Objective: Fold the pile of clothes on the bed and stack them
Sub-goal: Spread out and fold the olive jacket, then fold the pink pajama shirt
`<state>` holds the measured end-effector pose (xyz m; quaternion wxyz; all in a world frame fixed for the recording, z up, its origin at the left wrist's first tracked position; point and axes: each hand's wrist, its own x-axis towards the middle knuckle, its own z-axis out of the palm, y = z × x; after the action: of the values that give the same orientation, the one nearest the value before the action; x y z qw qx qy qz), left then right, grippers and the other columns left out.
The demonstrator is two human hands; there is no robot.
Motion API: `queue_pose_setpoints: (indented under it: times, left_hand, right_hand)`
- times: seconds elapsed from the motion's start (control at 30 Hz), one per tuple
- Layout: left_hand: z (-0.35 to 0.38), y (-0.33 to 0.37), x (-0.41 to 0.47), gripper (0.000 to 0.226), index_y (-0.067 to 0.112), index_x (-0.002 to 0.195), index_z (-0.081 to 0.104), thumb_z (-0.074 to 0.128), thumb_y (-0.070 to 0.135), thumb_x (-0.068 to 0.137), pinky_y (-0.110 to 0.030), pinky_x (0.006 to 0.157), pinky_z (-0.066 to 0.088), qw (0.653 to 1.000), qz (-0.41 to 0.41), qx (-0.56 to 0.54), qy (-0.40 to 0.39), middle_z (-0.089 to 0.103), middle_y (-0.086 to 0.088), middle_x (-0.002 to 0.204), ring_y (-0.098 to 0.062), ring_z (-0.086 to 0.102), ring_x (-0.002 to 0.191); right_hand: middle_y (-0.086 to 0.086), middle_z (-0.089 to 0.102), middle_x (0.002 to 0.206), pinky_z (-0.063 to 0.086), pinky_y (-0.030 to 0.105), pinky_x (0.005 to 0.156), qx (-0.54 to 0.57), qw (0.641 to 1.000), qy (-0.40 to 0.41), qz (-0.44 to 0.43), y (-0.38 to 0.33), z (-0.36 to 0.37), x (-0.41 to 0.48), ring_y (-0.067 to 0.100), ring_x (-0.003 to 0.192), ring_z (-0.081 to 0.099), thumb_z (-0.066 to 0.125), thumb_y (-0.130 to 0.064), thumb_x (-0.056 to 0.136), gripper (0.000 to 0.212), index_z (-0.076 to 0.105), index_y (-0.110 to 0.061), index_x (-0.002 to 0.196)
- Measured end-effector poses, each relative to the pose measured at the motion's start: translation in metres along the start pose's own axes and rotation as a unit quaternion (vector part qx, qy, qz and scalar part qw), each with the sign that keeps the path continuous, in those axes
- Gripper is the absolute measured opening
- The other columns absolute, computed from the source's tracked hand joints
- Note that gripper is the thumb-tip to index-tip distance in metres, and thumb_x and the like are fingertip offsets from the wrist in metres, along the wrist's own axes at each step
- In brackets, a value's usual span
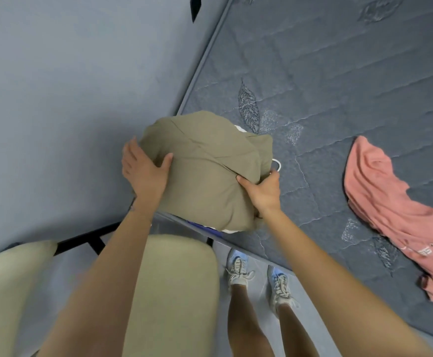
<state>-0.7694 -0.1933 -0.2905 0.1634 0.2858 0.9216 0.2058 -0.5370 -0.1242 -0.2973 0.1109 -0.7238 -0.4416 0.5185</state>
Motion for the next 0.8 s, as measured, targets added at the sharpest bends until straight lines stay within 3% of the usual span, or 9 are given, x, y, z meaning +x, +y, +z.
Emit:
queue_pose_setpoints:
  times: [0.1,0.3,0.57,0.8]
  left_hand:
    - [-0.008,0.032,-0.021,0.084,0.015,0.152,0.024,0.063,0.052,0.087,-0.05,0.117,0.005,0.994,0.103,0.047,0.001,0.017,-0.018,0.159,-0.034,0.013,0.148]
    - [-0.02,0.098,-0.066,0.076,0.023,0.15,0.032,0.06,0.055,0.087,-0.055,0.117,0.004,0.973,0.19,0.1,-0.08,0.013,-0.01,0.162,-0.03,0.007,0.149]
    - [-0.044,0.198,-0.144,0.078,0.03,0.152,0.025,0.057,0.057,0.087,-0.054,0.116,-0.006,0.933,0.317,0.114,-0.128,0.009,-0.003,0.163,-0.025,-0.002,0.15]
    - [-0.02,0.281,-0.243,0.082,0.031,0.154,0.015,0.05,0.064,0.088,-0.054,0.116,-0.009,0.877,0.417,0.175,-0.161,0.002,-0.002,0.164,-0.027,-0.006,0.15]
  right_hand:
    - [0.01,0.024,0.155,0.024,0.046,0.114,-0.096,0.994,0.024,-0.053,-0.013,-0.019,-0.013,0.029,0.143,0.022,0.078,-0.044,0.077,0.104,0.013,-0.016,0.153]
    - [0.005,0.013,0.161,0.019,0.048,0.116,-0.225,0.963,0.037,-0.144,-0.033,-0.087,-0.047,0.026,0.148,0.007,0.07,-0.046,0.083,0.092,0.016,-0.027,0.154]
    - [0.0,-0.002,0.163,0.011,0.046,0.119,-0.32,0.935,0.089,-0.126,-0.022,-0.221,-0.101,0.028,0.149,0.0,0.068,-0.048,0.084,0.091,0.012,-0.031,0.155]
    - [-0.001,-0.005,0.163,0.005,0.049,0.119,-0.308,0.942,0.1,-0.092,0.019,-0.323,-0.139,0.028,0.149,-0.008,0.066,-0.051,0.084,0.094,0.007,-0.031,0.155]
